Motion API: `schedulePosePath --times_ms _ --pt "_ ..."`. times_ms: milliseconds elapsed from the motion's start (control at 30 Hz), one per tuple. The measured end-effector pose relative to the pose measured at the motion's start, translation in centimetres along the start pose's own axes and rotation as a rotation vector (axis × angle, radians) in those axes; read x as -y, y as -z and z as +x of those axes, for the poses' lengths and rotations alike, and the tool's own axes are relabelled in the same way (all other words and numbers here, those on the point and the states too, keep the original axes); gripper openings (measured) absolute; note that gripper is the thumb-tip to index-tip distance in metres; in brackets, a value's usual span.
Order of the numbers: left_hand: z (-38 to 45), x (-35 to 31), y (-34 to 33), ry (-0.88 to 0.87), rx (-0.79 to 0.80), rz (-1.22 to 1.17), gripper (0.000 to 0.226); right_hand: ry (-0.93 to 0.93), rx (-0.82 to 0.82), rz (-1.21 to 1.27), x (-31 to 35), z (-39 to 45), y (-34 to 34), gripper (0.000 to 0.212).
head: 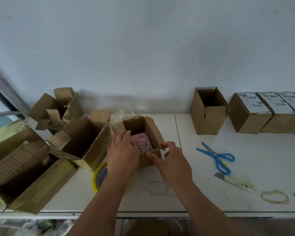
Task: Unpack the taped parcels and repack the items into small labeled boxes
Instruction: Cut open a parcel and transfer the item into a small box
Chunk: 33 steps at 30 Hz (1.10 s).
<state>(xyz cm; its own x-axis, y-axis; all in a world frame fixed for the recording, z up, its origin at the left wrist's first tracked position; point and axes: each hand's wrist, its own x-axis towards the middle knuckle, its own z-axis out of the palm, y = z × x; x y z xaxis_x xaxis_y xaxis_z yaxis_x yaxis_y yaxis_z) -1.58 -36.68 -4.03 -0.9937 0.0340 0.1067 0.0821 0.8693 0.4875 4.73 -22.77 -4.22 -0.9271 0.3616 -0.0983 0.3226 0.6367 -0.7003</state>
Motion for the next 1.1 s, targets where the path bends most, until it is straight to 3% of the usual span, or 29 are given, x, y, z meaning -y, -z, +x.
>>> schedulePosePath --times_ms 133,233,400,467,533,667,800,933,1100 --pt "0.8 0.7 0.6 -0.008 0.031 0.090 0.046 0.059 0.045 0.048 -0.3 1.0 0.4 0.066" --pt "0.8 -0.3 1.4 -0.041 -0.050 0.115 0.045 0.055 -0.022 0.087 -1.1 2.3 2.8 0.064" --pt "0.5 -4.9 1.0 -0.249 -0.151 0.018 0.036 0.052 -0.376 0.073 -3.2 6.0 9.2 0.038" --pt "0.1 -6.3 0.5 -0.330 -0.140 -0.007 0.038 0.050 -0.563 0.086 -4.2 8.1 11.6 0.034" --pt "-0.5 -7.7 0.2 -0.362 -0.060 0.026 0.049 -0.035 -0.638 0.078 -4.9 10.2 13.6 0.038" --pt "-1.0 -9.8 -0.2 -0.302 0.031 -0.017 0.042 -0.218 -0.491 0.118 -5.6 13.2 15.6 0.063" --pt "-1.2 -10.6 0.0 -0.273 0.064 -0.056 0.038 -0.322 -0.362 0.135 -6.3 14.9 15.6 0.059" --pt "-1.2 -10.7 0.5 -0.242 0.088 -0.098 0.036 -0.242 -0.375 -0.058 -7.3 14.9 14.8 0.046" --pt "-1.3 -10.5 1.6 -0.213 0.110 -0.155 0.034 -0.174 -0.527 -0.012 -6.4 11.5 14.0 0.047"
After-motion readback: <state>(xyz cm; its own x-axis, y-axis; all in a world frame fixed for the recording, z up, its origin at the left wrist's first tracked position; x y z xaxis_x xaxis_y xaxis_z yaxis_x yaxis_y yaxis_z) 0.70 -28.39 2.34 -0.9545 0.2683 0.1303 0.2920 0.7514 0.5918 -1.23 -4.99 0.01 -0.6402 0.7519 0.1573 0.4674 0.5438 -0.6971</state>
